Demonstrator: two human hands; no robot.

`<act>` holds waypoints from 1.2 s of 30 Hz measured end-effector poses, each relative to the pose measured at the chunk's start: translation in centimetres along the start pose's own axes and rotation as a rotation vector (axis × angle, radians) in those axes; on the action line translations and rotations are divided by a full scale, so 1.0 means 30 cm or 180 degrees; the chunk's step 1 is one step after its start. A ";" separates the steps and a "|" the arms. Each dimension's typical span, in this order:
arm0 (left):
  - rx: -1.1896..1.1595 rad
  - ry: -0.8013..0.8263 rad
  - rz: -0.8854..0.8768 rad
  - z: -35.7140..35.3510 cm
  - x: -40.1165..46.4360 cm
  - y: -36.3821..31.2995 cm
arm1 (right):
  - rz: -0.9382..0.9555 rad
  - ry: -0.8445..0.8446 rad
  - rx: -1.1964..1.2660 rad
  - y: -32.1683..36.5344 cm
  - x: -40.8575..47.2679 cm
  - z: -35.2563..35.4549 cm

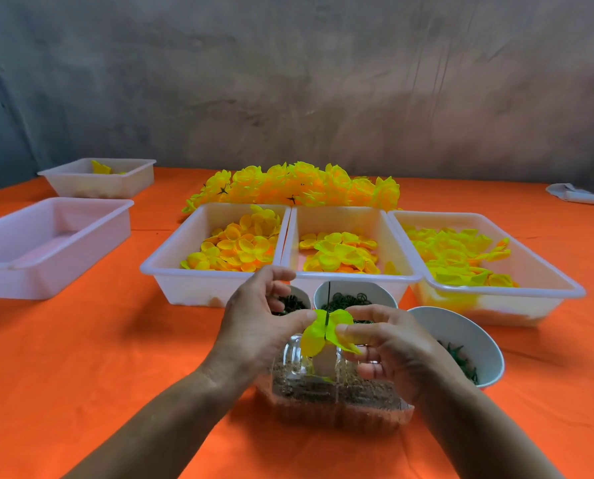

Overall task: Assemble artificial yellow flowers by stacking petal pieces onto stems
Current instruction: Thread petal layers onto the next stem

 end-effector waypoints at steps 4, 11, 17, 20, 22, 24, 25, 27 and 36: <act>0.0393 -0.0051 -0.0830 -0.020 -0.035 -0.064 | 0.0155 -0.0140 -0.0199 0.007 -0.003 0.008; 0.0336 0.0050 -0.0862 -0.044 -0.010 -0.055 | 0.0628 -0.0217 -0.0930 0.078 0.001 0.042; 0.0266 0.0204 -0.0965 -0.050 0.008 -0.045 | 0.0921 -0.0482 -0.0939 0.160 0.051 0.109; 0.0286 0.0274 -0.1012 -0.053 0.017 -0.036 | 0.1107 -0.0685 -0.0899 0.196 0.095 0.163; 0.0268 0.0334 -0.1046 -0.056 0.021 -0.034 | 0.1262 -0.0767 -0.1028 0.212 0.121 0.193; 0.0242 0.0334 -0.1057 -0.058 0.024 -0.033 | 0.1369 -0.0626 -0.1379 0.209 0.145 0.188; 0.0216 0.0310 -0.1049 -0.059 0.025 -0.032 | 0.1375 -0.0502 -0.1624 0.198 0.160 0.174; 0.0184 0.0271 -0.1051 -0.059 0.026 -0.028 | 0.1350 -0.0322 -0.2181 0.173 0.193 0.140; 0.0163 0.0275 -0.1166 -0.063 0.021 -0.028 | 0.1364 -0.0395 -0.3889 0.098 0.320 0.042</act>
Point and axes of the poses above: each hand's wrist, its own x-axis towards the middle knuckle, its own z-axis out of the back of the hand, y = z × x, the point moved 6 cm from there along x, towards the middle knuckle, and after that the axes turned 6 degrees about x, right-handed, at the moved point
